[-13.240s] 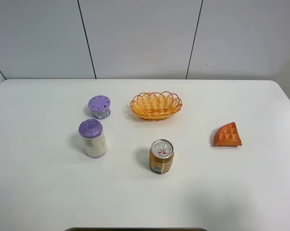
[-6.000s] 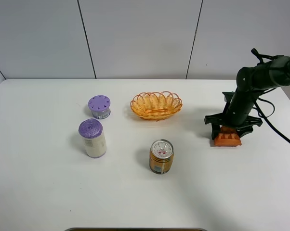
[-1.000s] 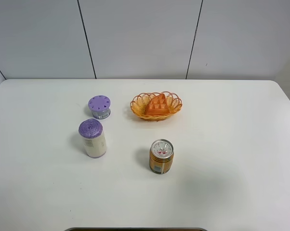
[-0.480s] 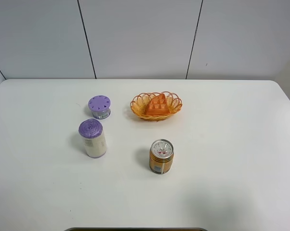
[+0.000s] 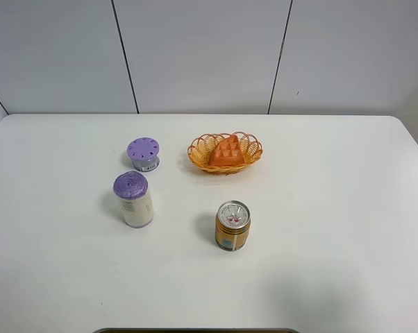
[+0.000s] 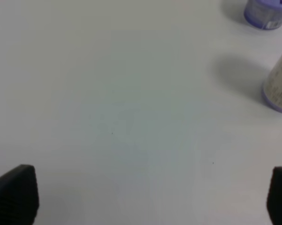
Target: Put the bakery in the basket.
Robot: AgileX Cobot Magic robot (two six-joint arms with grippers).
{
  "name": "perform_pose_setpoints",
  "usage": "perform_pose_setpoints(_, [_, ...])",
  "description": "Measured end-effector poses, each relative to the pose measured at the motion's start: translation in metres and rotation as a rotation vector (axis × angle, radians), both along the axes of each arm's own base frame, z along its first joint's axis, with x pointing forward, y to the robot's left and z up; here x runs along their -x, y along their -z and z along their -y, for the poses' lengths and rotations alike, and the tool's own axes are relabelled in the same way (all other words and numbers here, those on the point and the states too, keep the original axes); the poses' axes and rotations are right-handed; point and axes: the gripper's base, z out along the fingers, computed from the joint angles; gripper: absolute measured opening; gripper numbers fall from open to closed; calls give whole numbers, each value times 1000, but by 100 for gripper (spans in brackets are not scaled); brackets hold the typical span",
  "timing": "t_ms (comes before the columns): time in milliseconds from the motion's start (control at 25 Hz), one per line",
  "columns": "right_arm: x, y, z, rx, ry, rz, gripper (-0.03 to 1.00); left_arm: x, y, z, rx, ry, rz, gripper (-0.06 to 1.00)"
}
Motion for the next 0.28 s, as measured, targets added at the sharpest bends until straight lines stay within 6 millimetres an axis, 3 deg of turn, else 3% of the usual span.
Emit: perform_pose_setpoints(280, [0, 0, 0, 0, 0, 0, 91, 0, 0, 0, 0, 0, 0, 99])
